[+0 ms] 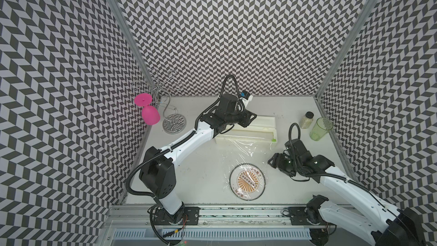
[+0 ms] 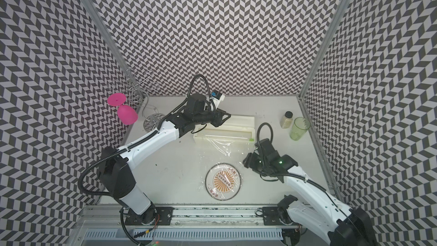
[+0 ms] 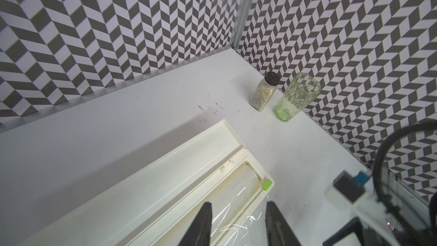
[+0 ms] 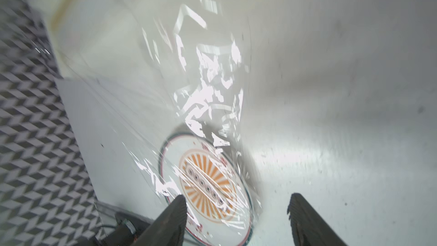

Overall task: Wrap the plate with plastic wrap
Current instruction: Tear off the plastic wrap from the plastic wrap cutting box.

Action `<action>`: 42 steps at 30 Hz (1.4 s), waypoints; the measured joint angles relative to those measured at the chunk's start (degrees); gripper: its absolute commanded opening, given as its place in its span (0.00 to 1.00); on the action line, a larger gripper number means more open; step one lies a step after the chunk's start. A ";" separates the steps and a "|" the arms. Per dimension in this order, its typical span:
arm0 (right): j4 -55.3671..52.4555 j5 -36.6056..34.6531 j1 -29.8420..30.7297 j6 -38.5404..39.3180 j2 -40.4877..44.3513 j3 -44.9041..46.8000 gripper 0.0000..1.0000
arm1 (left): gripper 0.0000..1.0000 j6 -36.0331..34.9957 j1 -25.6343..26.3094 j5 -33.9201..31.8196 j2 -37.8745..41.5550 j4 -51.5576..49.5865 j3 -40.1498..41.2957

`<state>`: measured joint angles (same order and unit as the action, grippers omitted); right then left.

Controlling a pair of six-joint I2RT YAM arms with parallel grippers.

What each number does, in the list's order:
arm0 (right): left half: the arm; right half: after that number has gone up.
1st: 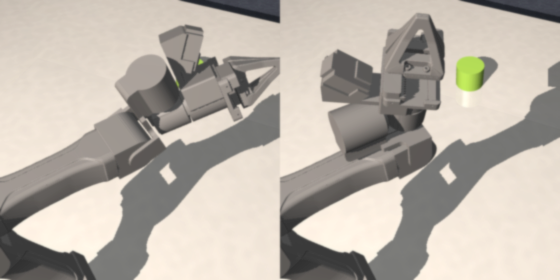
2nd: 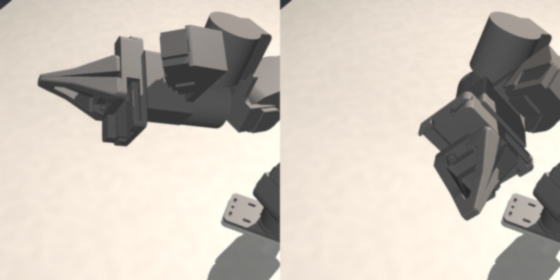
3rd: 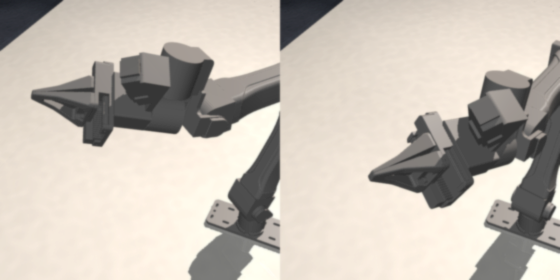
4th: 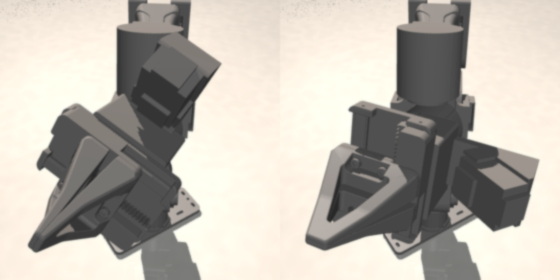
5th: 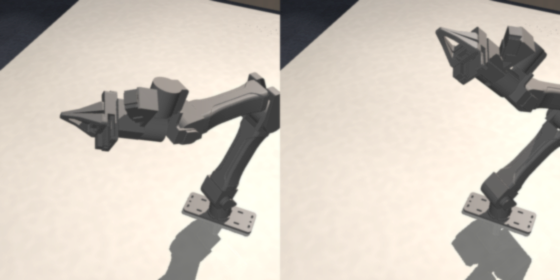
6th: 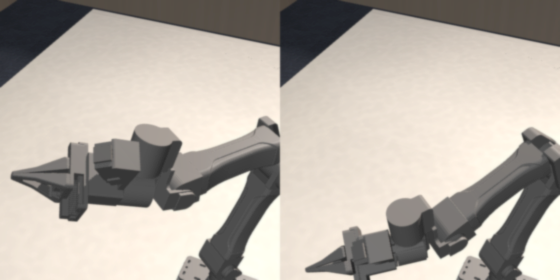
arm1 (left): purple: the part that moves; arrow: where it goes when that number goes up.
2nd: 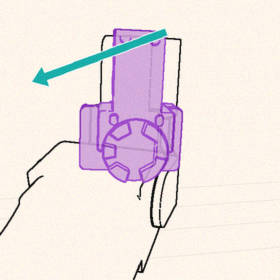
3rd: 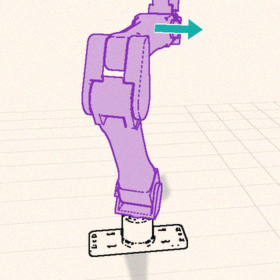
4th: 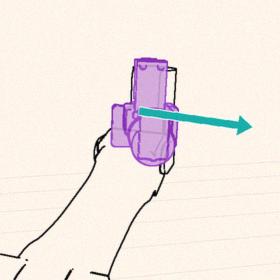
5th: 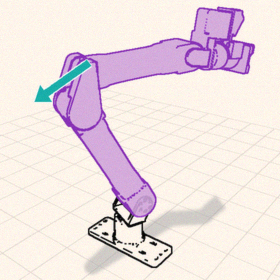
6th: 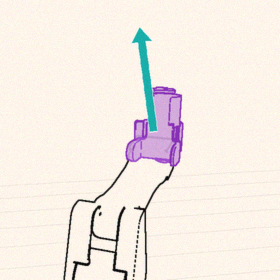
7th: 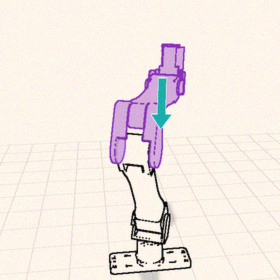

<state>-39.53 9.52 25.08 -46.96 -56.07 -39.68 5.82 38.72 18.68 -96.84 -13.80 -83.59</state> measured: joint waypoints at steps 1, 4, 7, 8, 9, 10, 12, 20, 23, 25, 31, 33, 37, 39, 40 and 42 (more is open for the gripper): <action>0.15 0.07 -2.95 2.14 -0.79 -1.84 0.67 | 0.40 -2.03 0.52 0.02 -0.83 0.59 0.00; 1.99 0.42 -11.08 7.32 -5.16 -6.64 0.65 | 0.40 -9.27 2.60 0.50 -4.07 2.08 -0.24; 3.54 0.42 -15.50 11.50 -10.25 -9.79 0.63 | 0.40 -16.28 4.33 2.12 -7.87 2.45 -1.64; 3.78 0.44 -16.13 12.96 -12.13 -10.86 0.62 | 0.39 -19.08 4.83 3.08 -9.27 2.54 -2.23; 4.00 0.52 -16.41 14.23 -13.84 -11.82 0.62 | 0.39 -21.33 5.16 3.89 -10.36 2.60 -2.80; 4.00 0.63 -16.61 15.19 -15.23 -12.66 0.61 | 0.39 -23.32 5.40 4.79 -11.23 2.58 -3.21; 3.96 1.40 -17.05 17.90 -19.19 -15.12 0.60 | 0.37 -27.34 5.79 6.69 -13.05 2.56 -4.42; 5.68 6.60 -18.69 23.54 -29.00 -19.67 0.56 | 0.31 -36.94 6.32 10.62 -20.06 1.68 -10.93; 7.10 9.22 -18.91 24.55 -31.78 -19.93 0.53 | 0.30 -38.95 6.67 10.93 -22.34 0.87 -11.47; 7.56 10.75 -18.91 25.09 -32.96 -19.93 0.52 | 0.30 -39.67 6.78 11.37 -23.32 0.17 -11.47; 8.44 12.61 -18.91 26.34 -35.69 -20.17 0.46 | 0.29 -40.70 6.97 13.25 -24.20 -1.22 -11.69; 8.52 12.81 -18.97 26.58 -36.06 -20.17 0.43 | 0.29 -40.72 7.06 13.88 -24.20 -1.27 -11.93; 9.14 13.42 -19.34 27.21 -36.74 -20.17 0.38 | 0.29 -40.76 7.63 14.71 -24.26 -1.27 -12.02; 9.55 13.97 -19.52 27.52 -36.94 -20.17 0.37 | 0.29 -40.76 8.02 14.93 -24.57 -1.27 -12.15; 9.62 14.21 -19.61 27.58 -37.00 -20.17 0.36 | 0.28 -40.76 8.22 15.06 -25.05 -1.29 -12.48; 9.73 14.62 -19.74 27.78 -37.11 -20.17 0.35 | 0.28 -40.79 8.52 15.06 -26.18 -1.27 -13.38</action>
<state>-29.80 24.14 5.34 -19.18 -93.19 -59.86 -34.96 47.24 33.74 -123.02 -15.07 -96.97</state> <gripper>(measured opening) 0.361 0.283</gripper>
